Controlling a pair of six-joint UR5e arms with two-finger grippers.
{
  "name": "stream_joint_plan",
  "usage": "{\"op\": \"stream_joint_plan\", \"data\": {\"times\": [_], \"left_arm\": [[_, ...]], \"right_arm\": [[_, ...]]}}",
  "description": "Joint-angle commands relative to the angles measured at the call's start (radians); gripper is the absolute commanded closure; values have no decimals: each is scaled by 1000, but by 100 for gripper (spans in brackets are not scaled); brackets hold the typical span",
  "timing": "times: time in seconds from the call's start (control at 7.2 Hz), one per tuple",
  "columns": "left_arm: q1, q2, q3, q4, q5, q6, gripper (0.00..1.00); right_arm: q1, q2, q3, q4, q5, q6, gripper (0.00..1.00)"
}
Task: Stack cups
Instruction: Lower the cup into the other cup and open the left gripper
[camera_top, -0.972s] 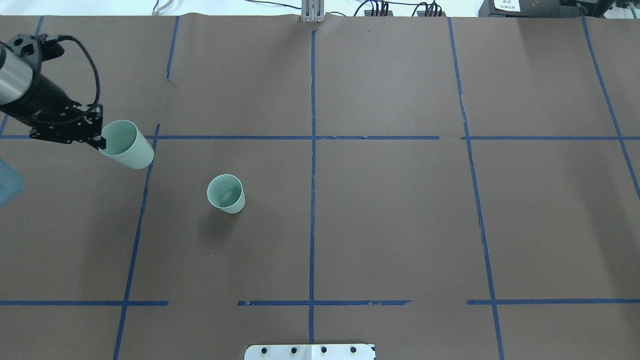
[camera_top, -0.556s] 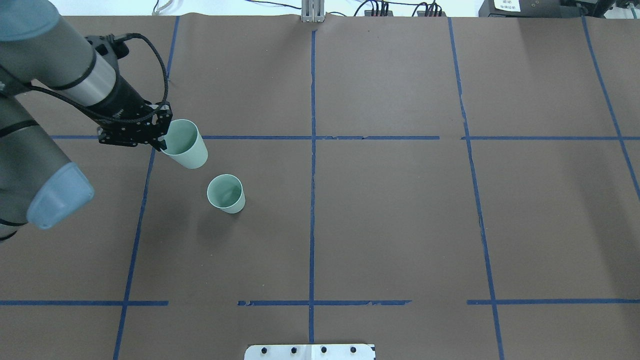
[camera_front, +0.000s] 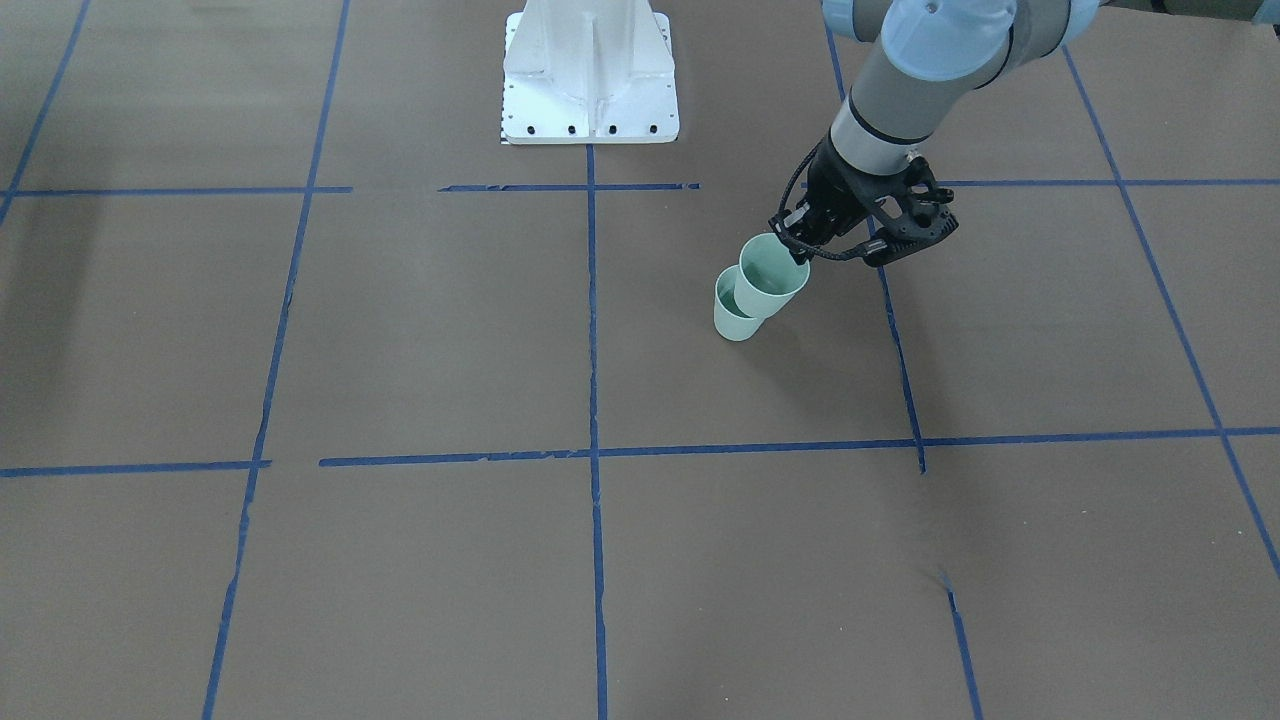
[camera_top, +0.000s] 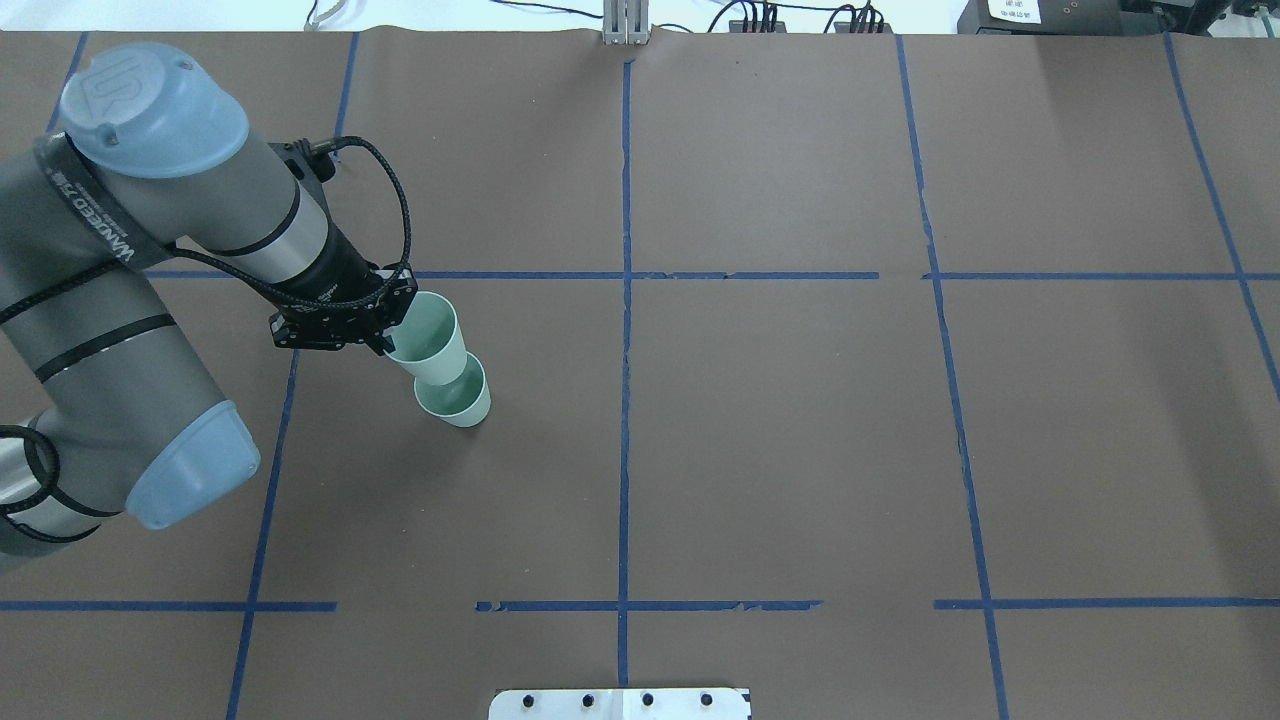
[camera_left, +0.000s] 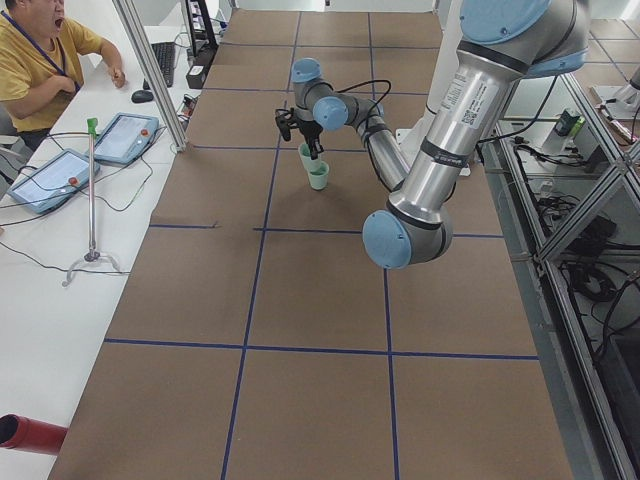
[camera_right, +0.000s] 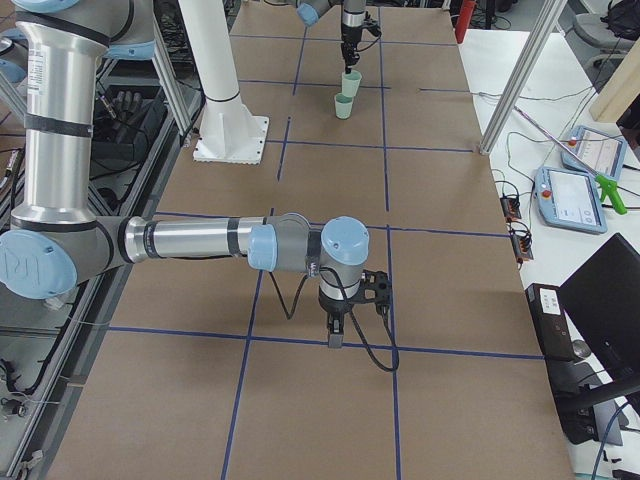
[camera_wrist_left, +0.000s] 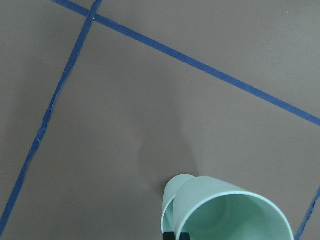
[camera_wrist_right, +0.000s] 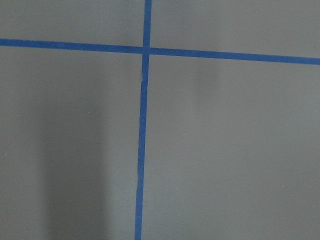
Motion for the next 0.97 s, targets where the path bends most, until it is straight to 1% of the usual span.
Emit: {"op": "stream_joint_plan", "data": {"times": [0.0,0.14,0.28,0.42,0.56,0.83], "left_arm": [[16,0,0,0,1,-1,100],[18,0,1,0,1,-1,100],[25,3,3,0,1,-1,98],[27,1,3,0,1,-1,38],[25,3,3,0,1,-3,1],[25,4,3,-1,1,-3,0]], "right_arm": [[-1,0,0,0,0,0,0],[1,0,0,0,0,0,0],[1,0,0,0,0,0,0],[1,0,0,0,0,0,0],[1,0,0,0,0,0,0],[-1,0,0,0,0,0,0]]}}
